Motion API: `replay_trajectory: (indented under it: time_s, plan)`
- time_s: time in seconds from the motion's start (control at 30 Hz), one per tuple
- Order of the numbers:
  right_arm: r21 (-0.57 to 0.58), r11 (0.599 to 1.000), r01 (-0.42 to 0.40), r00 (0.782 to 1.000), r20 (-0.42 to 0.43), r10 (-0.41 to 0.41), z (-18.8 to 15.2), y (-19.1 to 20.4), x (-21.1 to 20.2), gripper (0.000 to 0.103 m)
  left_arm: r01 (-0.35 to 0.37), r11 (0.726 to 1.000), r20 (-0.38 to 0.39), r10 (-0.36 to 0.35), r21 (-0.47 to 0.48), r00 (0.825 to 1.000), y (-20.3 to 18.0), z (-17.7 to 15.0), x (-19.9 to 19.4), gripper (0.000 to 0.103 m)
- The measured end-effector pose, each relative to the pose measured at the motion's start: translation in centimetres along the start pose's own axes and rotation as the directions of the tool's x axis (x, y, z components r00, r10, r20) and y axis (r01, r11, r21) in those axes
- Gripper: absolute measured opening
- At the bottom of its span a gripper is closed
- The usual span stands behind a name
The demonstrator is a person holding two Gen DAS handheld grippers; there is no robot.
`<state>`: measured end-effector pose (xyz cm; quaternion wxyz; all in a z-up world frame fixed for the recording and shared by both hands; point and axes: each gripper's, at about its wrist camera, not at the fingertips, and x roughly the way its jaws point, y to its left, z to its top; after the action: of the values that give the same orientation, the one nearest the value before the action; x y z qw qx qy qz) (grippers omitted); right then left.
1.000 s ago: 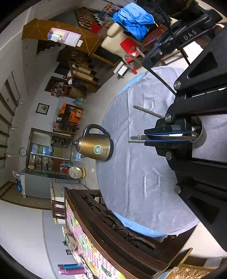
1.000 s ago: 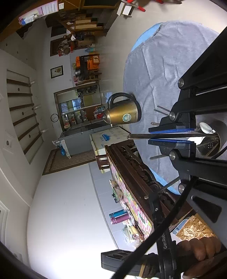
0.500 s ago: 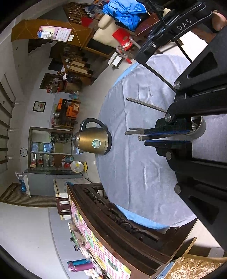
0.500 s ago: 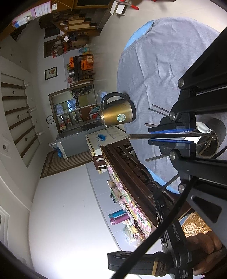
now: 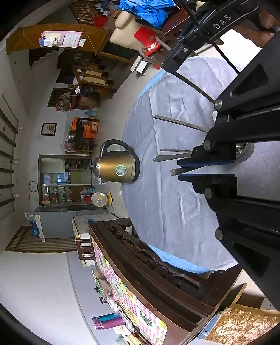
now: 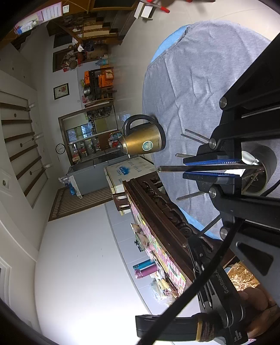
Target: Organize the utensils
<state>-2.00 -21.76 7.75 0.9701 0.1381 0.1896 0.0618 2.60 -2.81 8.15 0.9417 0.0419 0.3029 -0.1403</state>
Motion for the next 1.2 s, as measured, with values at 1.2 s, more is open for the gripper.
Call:
replay_trajectory:
  time_s: [1.2]
  plan:
    - [0.008, 1.000, -0.001, 0.999, -0.048, 0.001, -0.6, 0.1, 1.2, 0.007, -0.050, 0.999, -0.012, 0.050, 0.009, 0.999, 0.5, -0.4, 0.5, 0.009]
